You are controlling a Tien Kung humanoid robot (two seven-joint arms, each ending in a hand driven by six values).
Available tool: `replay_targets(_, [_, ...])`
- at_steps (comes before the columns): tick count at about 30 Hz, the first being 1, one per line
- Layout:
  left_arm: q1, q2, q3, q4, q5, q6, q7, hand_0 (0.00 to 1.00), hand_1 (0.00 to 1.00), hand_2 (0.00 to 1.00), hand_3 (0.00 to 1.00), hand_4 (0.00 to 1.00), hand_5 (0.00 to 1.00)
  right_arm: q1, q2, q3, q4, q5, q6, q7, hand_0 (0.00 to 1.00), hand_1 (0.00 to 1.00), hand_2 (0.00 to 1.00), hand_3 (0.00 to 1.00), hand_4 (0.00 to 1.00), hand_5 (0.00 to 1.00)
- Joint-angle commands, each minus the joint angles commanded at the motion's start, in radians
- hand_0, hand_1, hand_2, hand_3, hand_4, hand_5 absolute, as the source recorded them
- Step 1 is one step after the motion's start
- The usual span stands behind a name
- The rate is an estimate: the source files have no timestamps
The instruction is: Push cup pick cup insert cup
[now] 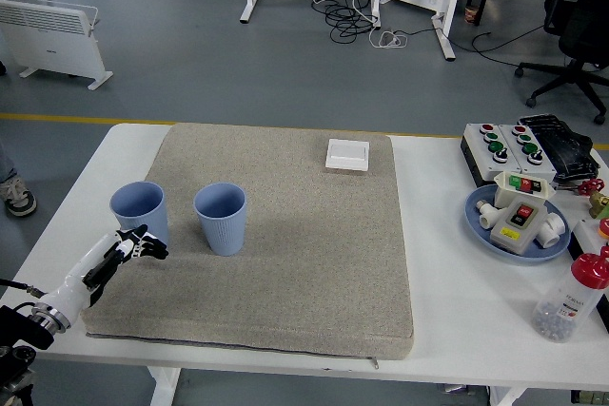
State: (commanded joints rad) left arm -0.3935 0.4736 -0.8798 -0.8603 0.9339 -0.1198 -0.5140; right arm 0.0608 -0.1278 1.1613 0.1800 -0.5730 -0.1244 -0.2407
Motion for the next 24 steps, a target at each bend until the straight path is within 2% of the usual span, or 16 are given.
replay_targets(18, [-0.036,-0.006,0.001,0.046,0.010,0.000,0.012,0.722,0.558,0.537,0.493,0.555,0.998,0.002,-0.001,-0.005,0.000,0.001,0.000,-0.001,0.724,0.648,0.648,0.578,0.126,0.473])
replay_targets(24, [-0.063,-0.015,0.010,0.074,0.003,-0.003,0.013,0.737,0.563,0.541,0.493,0.555,0.998,0.004,-0.001,-0.004,0.000,0.000,0.001,-0.001,0.723,0.648,0.648,0.578,0.126,0.472])
